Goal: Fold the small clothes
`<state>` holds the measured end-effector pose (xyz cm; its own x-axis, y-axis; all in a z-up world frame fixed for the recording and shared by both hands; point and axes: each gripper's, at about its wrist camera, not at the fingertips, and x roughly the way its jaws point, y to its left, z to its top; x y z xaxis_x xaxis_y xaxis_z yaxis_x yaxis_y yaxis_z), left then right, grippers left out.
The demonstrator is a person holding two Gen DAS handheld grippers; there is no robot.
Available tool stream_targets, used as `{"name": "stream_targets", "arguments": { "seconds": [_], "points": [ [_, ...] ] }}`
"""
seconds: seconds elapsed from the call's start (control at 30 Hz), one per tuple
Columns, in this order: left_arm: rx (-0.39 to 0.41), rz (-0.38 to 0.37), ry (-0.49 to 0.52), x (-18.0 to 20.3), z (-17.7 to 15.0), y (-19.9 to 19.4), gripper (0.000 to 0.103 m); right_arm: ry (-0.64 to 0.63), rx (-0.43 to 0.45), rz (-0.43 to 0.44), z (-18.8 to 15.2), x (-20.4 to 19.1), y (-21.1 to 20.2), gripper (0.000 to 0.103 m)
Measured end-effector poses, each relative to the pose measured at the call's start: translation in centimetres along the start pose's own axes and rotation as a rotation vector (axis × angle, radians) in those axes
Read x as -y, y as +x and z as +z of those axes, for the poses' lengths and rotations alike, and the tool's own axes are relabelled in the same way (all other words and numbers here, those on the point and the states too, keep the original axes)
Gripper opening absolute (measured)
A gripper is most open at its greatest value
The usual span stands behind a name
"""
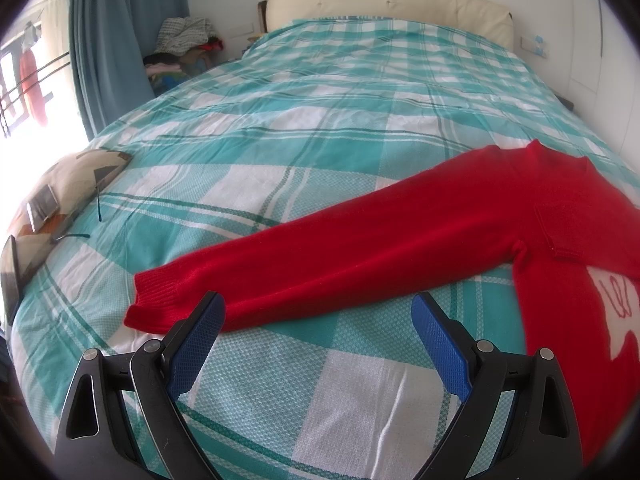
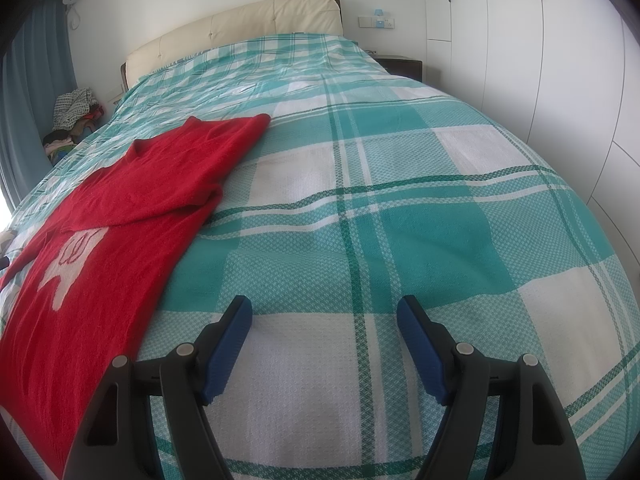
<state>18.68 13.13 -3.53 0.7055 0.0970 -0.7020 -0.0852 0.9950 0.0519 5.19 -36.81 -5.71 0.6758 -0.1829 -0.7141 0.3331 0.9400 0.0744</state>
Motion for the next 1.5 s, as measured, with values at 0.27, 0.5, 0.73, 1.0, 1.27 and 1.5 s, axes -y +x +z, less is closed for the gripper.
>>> {"name": "stream_targets", "arguments": {
  "seconds": [0.27, 0.5, 0.73, 1.0, 1.27, 1.5],
  "points": [
    [0.000, 0.001, 0.001, 0.15, 0.08, 0.01, 0.095, 0.000, 0.000, 0.000, 0.00, -0.03, 0.03, 0.075],
    [0.000, 0.002, 0.002, 0.26, 0.16, 0.01, 0.095, 0.000, 0.000, 0.000, 0.00, 0.00, 0.03, 0.075],
    [0.000, 0.003, 0.004, 0.21, 0.06, 0.00, 0.095, 0.000, 0.000, 0.000, 0.00, 0.00, 0.04, 0.075],
    [0.001, 0.003, 0.005, 0.38, 0.14, 0.01, 0.095, 0.001, 0.000, 0.000, 0.00, 0.01, 0.05, 0.075],
    [0.000, 0.004, 0.007, 0.33, 0.06, -0.01, 0.095, 0.001, 0.000, 0.001, -0.01, -0.02, 0.06, 0.075],
    [0.001, 0.005, 0.008, 0.50, 0.15, -0.01, 0.095, 0.002, 0.000, 0.001, 0.00, 0.03, 0.06, 0.075]
  ]
}}
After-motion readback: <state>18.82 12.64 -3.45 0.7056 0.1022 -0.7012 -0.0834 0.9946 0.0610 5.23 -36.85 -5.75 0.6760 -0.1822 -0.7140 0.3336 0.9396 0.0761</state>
